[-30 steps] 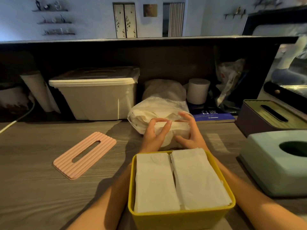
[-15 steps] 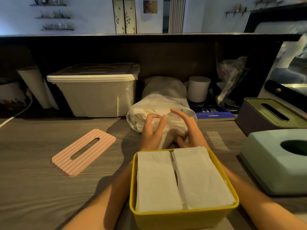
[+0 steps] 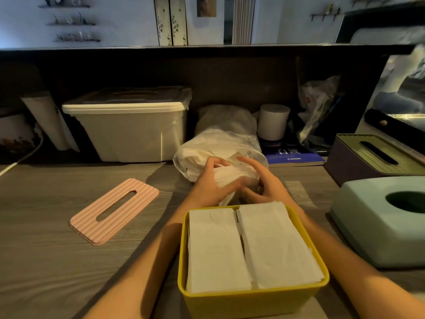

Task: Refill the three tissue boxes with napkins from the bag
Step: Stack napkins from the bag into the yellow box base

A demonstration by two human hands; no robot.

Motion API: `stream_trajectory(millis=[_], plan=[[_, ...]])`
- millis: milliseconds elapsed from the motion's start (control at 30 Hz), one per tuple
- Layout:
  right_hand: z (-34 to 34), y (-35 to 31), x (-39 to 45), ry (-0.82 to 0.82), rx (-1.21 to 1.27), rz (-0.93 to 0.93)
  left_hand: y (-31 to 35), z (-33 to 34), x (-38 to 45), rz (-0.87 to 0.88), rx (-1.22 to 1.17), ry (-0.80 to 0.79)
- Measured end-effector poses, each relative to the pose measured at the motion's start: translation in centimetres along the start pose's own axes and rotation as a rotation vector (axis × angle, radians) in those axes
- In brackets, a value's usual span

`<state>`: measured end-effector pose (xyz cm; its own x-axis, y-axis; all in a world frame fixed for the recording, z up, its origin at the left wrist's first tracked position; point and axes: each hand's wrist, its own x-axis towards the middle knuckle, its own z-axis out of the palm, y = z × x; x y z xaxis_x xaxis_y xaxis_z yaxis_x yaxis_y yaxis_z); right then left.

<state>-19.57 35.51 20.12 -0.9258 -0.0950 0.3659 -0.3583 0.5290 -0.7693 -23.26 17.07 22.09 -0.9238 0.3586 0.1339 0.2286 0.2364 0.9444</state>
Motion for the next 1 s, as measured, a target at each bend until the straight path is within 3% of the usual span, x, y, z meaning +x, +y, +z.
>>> stream_trajectory(millis=[100, 200, 300, 367, 600, 800, 1000], plan=[[-0.8, 0.0, 0.1, -0.032, 0.063, 0.044, -0.4, -1.3, 0.1, 0.060, 0.214, -0.043], [-1.7, -0.3, 0.3, -0.015, 0.171, 0.053, -0.3, -2.2, 0.1, 0.094, 0.176, 0.004], [-2.5, -1.3, 0.8, 0.021, 0.305, 0.061, 0.2, -2.6, 0.3, 0.033, 0.126, -0.121], [-2.4, -1.9, 1.1, 0.021, 0.296, 0.029, 0.3, -2.4, 0.1, -0.082, 0.000, -0.222], [-1.5, -2.6, 1.7, 0.064, 0.206, -0.005, 0.6, -1.3, -1.0, -0.330, -0.552, -0.341], [-1.4, -2.9, 2.7, 0.208, 0.171, 0.040, -0.2, -1.0, -0.5, -0.378, -0.573, -0.339], [-1.1, -4.0, 2.9, 0.363, 0.079, -0.034, 0.7, -0.7, -0.5, -0.382, -0.589, -0.343]])
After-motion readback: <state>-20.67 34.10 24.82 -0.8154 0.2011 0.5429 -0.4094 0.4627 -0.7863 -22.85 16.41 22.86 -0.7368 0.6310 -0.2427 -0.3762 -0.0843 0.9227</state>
